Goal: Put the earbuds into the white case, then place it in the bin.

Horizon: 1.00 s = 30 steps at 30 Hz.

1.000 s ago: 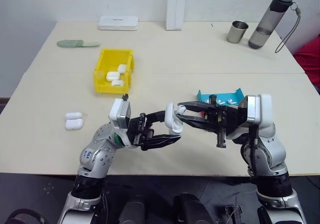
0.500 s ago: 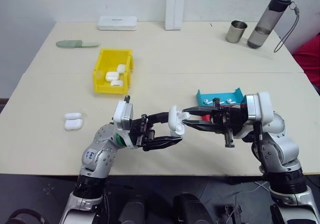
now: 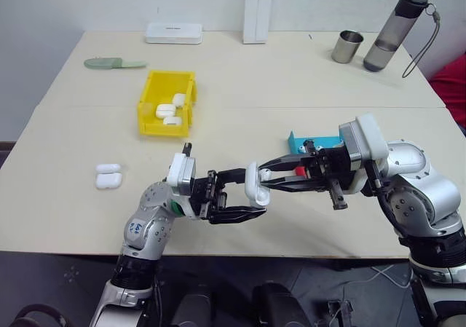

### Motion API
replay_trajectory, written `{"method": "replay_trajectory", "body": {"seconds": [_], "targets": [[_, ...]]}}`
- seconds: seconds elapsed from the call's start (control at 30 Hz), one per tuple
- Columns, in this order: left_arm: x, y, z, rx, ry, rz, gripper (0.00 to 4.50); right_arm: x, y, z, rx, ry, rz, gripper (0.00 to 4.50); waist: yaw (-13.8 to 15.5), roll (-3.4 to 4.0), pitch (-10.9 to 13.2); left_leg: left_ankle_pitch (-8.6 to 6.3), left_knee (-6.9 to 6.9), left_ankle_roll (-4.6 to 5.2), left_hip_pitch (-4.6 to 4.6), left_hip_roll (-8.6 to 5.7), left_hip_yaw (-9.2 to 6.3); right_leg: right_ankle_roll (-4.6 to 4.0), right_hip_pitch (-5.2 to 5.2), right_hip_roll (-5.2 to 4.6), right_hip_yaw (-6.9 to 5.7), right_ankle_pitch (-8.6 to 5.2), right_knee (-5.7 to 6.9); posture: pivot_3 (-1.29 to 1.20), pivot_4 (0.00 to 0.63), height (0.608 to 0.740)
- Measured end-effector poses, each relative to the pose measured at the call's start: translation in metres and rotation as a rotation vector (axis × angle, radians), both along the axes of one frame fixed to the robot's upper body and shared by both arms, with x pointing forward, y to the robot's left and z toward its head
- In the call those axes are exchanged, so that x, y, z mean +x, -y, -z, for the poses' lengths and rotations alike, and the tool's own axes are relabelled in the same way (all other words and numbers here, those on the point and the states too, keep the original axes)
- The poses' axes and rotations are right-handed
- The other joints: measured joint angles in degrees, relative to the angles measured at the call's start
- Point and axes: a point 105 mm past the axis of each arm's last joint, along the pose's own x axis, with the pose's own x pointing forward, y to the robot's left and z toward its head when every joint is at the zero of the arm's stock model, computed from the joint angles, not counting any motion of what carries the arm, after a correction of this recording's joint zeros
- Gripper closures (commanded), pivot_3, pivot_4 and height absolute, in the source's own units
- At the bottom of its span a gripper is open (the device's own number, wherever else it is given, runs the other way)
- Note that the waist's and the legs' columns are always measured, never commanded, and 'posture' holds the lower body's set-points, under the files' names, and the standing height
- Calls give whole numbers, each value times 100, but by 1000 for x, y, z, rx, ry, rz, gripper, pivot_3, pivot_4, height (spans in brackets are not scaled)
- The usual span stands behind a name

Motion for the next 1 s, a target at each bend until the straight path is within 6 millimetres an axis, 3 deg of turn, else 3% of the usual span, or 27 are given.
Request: {"method": "replay_trajectory", "body": {"seconds": [0.2, 0.3, 0.33, 0.6, 0.83, 0.9, 1.0], "targets": [[-1, 2, -2, -20, 24, -3, 1739, -2, 4, -2, 0, -15, -13, 1341, 0, 0, 0, 0, -1, 0, 0, 0, 1, 0, 0, 0, 1, 0, -1, 0, 150, 740], [-1, 3, -5, -44, 38, -8, 1739, -3, 17, -2, -59, -28, 4, 224, 28, -2, 1, -1, 0, 1, -1, 0, -1, 0, 4, -2, -1, 0, -5, 0, 150, 740], [-1, 3, -6, -50, 47, -11, 1739, -3, 22, -1, -72, -37, 19, 48, 29, -2, 1, -1, 0, 2, -1, 0, 1, 0, 4, -2, -1, 0, -7, 0, 150, 740], [0, -4, -4, -55, 54, -46, 1739, 1, 94, 6, -100, -15, 314, 48, 47, -7, 4, -1, -6, 3, -1, 0, 3, 0, 8, 2, -1, 0, -7, 0, 150, 740], [6, -20, 0, -45, 23, -128, 1739, -8, 212, 66, -165, 5, 830, 48, 149, -11, 5, -2, -6, 5, 12, -1, 14, 2, 21, 4, 6, 1, -11, 0, 150, 740], [7, -23, 0, -46, 18, -139, 1739, -16, 235, 79, -183, 12, 939, 48, 134, -11, 5, -2, -13, 4, 28, -1, 14, 2, 32, 5, 8, 1, -14, 0, 150, 740], [8, -24, 1, -42, 9, -142, 1739, -22, 252, 90, -195, 16, 1024, 48, 53, -9, 4, -1, -23, 3, 47, 0, 18, 2, 49, 7, 14, 1, -23, 0, 150, 740]]}}
